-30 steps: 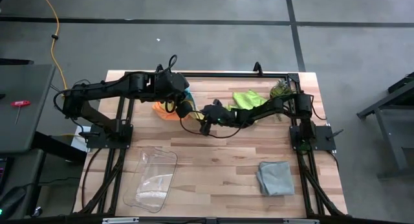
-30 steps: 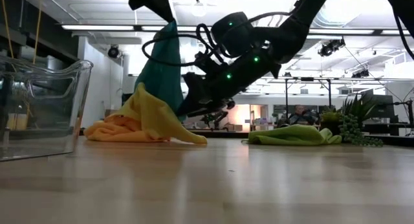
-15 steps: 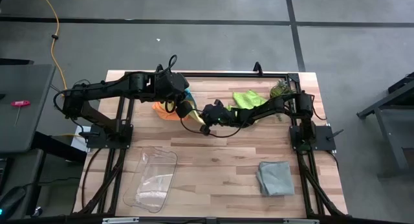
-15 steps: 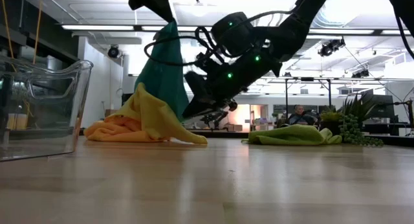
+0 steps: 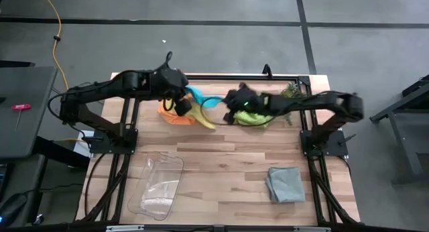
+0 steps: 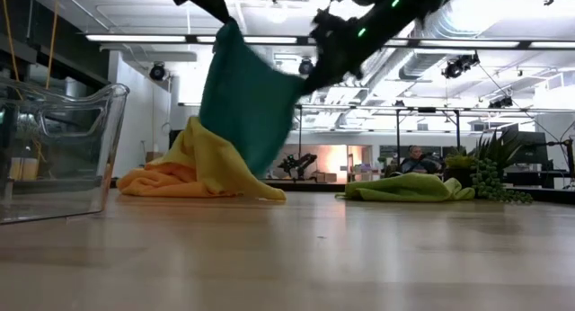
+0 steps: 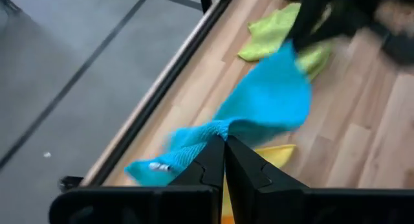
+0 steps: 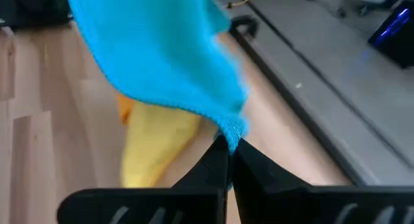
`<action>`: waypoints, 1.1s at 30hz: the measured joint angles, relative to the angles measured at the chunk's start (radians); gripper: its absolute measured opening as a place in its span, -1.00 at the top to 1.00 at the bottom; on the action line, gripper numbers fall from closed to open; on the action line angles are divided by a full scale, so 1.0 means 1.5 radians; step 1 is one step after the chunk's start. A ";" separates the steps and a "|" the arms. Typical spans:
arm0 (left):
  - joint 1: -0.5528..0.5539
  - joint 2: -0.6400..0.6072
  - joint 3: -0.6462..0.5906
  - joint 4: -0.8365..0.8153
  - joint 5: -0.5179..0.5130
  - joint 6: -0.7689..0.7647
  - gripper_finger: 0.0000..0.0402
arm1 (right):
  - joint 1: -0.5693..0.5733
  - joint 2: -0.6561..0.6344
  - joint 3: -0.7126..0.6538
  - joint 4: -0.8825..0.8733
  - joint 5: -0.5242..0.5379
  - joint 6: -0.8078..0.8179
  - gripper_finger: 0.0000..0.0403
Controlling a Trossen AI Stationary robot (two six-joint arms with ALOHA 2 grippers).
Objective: Fold microfiber towels
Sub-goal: Fold the blue microfiber cloth
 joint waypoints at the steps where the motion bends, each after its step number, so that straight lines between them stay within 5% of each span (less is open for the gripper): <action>1: 0.005 -0.003 0.000 0.000 0.000 0.014 1.00 | -0.008 -0.026 0.000 -0.018 0.000 -0.008 1.00; 13: 0.048 -0.008 0.000 0.034 -0.013 0.257 0.99 | -0.068 -0.235 0.000 -0.170 -0.003 -0.039 1.00; 22: 0.047 -0.035 0.001 0.064 0.003 0.259 0.99 | -0.039 -0.252 0.068 -0.251 -0.048 -0.017 1.00; 33: -0.138 -0.057 -0.053 0.039 0.011 0.131 1.00 | 0.100 -0.251 0.091 -0.455 -0.072 0.086 1.00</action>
